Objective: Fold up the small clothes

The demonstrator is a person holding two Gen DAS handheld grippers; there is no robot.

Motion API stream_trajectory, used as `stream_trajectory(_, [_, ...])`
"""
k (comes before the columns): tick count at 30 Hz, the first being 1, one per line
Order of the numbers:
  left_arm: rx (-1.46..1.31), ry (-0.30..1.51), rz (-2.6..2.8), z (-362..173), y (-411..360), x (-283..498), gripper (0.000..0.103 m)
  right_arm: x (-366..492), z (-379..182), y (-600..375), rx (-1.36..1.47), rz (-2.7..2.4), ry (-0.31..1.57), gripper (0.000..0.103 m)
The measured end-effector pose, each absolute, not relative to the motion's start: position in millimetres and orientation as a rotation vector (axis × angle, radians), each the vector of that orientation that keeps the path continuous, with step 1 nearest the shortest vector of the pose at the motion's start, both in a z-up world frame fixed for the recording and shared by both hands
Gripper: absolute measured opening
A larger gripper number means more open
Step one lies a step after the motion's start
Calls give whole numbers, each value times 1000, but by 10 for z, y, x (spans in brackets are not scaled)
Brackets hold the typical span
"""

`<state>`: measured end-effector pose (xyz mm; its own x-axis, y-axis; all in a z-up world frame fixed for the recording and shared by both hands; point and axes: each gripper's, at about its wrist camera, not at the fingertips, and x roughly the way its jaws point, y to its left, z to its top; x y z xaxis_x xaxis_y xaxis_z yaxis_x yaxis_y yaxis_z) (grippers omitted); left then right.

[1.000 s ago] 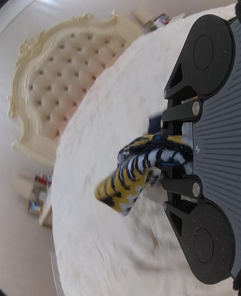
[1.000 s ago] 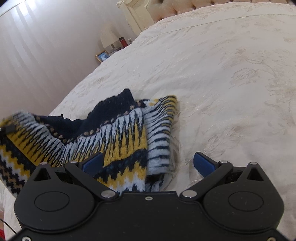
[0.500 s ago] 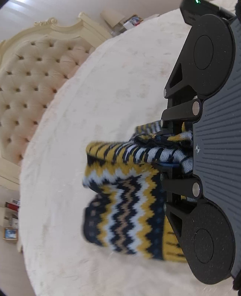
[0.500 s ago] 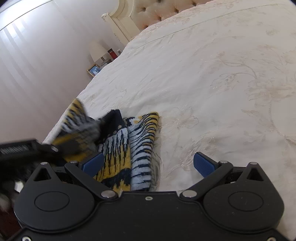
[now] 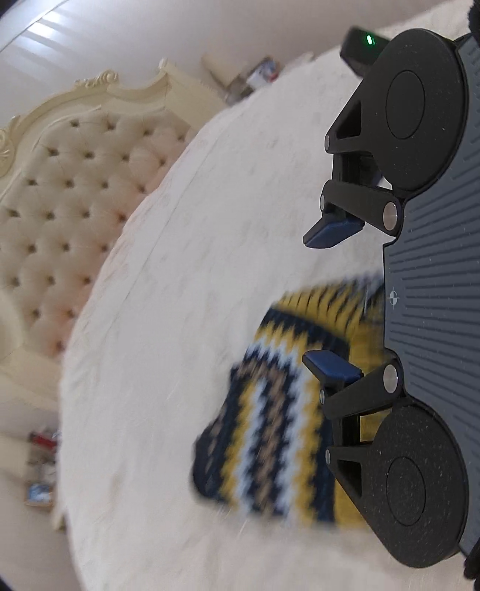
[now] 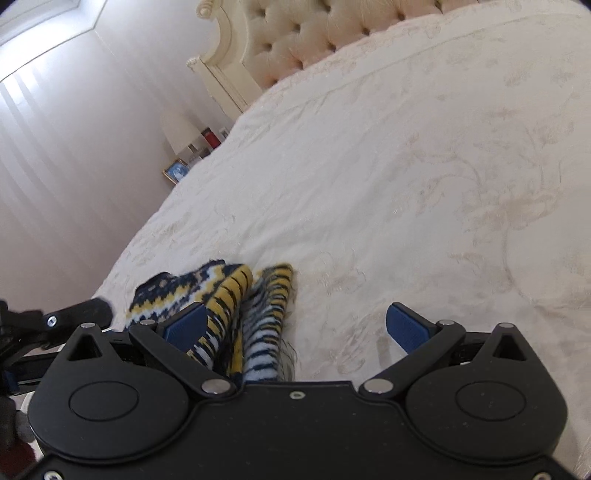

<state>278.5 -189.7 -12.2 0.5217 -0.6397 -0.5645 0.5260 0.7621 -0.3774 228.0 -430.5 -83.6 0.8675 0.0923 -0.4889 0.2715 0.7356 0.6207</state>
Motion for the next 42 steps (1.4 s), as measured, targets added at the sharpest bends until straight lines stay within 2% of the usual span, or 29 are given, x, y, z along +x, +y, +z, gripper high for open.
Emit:
stream_trajectory(5, [-24, 710, -565, -182, -1630, 2678, 60, 2307, -764, -4146, 727, -8, 504, 102])
stream_trajectory(10, [81, 759, -554, -523, -1578, 2496, 62, 2373, -774, -4030, 718, 56, 546, 102])
stream_trajectory(14, [219, 727, -586, -689, -1858, 2336, 77, 2386, -764, -4074, 738, 67, 571, 102])
stream_trajectory(17, [261, 713, -618, -732, -2030, 2272, 80, 2357, -719, -4091, 766, 104, 562, 102])
stream_trajectory(19, [242, 712, -647, -744, -2058, 2254, 80, 2360, -700, -4072, 794, 156, 559, 96])
stream_trajectory(21, [241, 710, -647, -768, -2063, 2242, 80, 2387, -705, -4023, 806, 204, 578, 76])
stream_trajectory(24, [243, 700, -654, -806, -2028, 2220, 80, 2452, -761, -3882, 763, 235, 632, 63])
stream_trajectory(28, [242, 694, -659, -805, -1993, 2200, 80, 2502, -806, -3733, 686, 229, 681, 61])
stream_trajectory(29, [243, 692, -658, -800, -2020, 2211, 80, 2506, -802, -3704, 662, 229, 687, 57])
stream_trajectory(30, [244, 689, -658, -799, -2023, 2208, 80, 2499, -795, -3690, 643, 223, 686, 40])
stream_trajectory(31, [243, 686, -659, -798, -2023, 2206, 80, 2489, -790, -3675, 626, 224, 678, 30])
stream_trajectory(36, [221, 646, -720, -614, -1912, 2111, 81, 2398, -631, -3746, 564, 194, 601, 24])
stream_trajectory(39, [235, 582, -683, -504, -1792, 2048, 81, 2423, -733, -3788, 543, 139, 660, 24])
stream_trajectory(42, [213, 613, -589, -563, -1667, 2139, 81, 2452, -855, -3806, 588, 136, 695, 25])
